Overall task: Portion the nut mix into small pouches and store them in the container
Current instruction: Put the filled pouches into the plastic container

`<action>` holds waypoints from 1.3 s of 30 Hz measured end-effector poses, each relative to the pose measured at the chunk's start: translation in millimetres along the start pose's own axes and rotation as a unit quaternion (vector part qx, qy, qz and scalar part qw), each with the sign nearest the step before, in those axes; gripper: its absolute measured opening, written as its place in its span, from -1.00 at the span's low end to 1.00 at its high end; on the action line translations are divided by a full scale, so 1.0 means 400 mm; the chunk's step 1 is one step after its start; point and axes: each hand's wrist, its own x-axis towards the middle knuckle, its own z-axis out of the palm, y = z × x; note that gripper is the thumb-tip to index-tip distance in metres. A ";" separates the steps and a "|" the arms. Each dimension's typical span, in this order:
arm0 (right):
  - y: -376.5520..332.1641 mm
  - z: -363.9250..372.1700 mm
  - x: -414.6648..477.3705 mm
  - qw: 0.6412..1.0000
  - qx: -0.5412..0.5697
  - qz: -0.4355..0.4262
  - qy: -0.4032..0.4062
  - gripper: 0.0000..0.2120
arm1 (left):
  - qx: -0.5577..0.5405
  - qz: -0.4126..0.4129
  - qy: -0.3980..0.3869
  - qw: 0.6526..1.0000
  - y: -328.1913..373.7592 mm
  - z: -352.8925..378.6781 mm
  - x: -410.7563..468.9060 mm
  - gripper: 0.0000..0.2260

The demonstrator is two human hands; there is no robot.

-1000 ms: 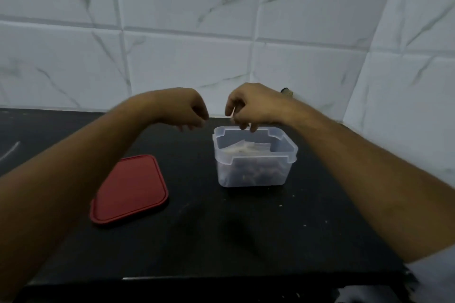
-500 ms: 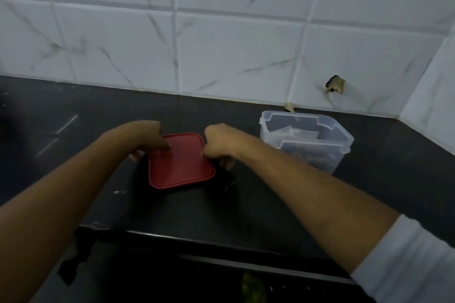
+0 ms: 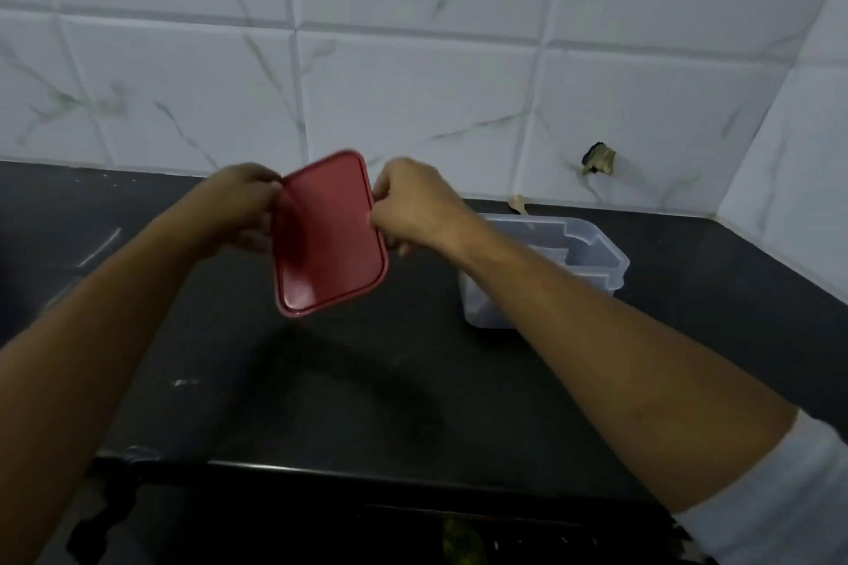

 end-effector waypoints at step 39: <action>0.459 -0.297 -0.178 0.988 -0.028 0.080 0.129 -0.62 | -0.173 0.073 -0.210 0.959 0.095 0.450 -0.049 -0.47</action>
